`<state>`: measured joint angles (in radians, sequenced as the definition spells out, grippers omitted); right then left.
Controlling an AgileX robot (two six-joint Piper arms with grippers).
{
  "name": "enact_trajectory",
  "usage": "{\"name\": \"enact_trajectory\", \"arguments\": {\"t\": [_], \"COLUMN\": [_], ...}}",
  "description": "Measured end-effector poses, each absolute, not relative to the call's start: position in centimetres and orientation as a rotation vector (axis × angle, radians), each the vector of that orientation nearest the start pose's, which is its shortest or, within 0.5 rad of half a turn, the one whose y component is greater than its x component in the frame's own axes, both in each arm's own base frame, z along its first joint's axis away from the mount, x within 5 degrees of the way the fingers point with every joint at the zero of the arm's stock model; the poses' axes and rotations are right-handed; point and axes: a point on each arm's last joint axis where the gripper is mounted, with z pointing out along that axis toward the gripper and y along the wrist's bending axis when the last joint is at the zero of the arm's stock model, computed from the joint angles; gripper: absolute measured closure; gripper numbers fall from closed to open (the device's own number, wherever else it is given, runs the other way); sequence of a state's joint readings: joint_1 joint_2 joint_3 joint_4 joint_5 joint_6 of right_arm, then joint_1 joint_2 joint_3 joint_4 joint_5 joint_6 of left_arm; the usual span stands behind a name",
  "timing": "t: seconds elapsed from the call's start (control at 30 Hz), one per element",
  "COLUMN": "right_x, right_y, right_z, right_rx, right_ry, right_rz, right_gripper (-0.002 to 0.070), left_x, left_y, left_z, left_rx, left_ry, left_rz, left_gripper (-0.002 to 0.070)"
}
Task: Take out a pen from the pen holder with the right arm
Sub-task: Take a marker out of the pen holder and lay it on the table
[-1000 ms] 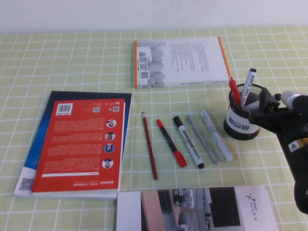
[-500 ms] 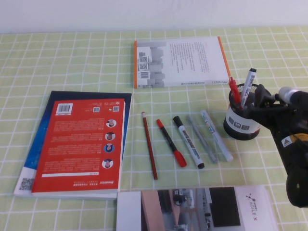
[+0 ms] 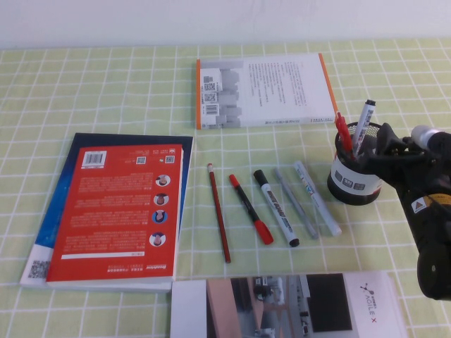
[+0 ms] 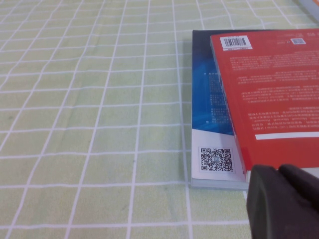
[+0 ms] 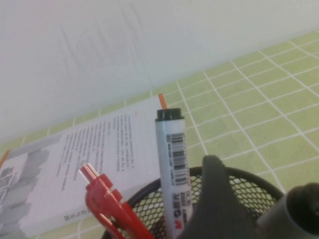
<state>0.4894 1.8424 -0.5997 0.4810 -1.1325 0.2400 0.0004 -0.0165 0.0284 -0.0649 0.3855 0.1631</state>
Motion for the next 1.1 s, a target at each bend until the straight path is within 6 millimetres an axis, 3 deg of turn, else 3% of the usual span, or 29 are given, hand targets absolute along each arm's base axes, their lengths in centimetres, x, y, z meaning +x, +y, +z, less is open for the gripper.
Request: {"name": "enact_trajectory", "arguments": {"t": [0.2,0.73,1.1], "right_x": [29.73,29.72,29.72], "right_y": [11.75,11.91,11.95], "right_z": [15.86,15.89,15.95], "right_rx": [0.277,0.258,0.253], "right_ry": [1.621,1.622,1.615], "right_rz": [0.384,0.394,0.398], "right_gripper": [0.0401,0.0556,0.0574], "left_x": [5.20,5.20,5.20], "left_y": [-0.22,-0.22,-0.22], "left_z": [17.00,17.00,17.00], "left_rx": [0.113,0.113,0.113], "left_ry": [1.877,1.877,1.877], "left_rz": [0.048,0.048,0.048], "left_gripper": [0.0680,0.0680,0.0680]}}
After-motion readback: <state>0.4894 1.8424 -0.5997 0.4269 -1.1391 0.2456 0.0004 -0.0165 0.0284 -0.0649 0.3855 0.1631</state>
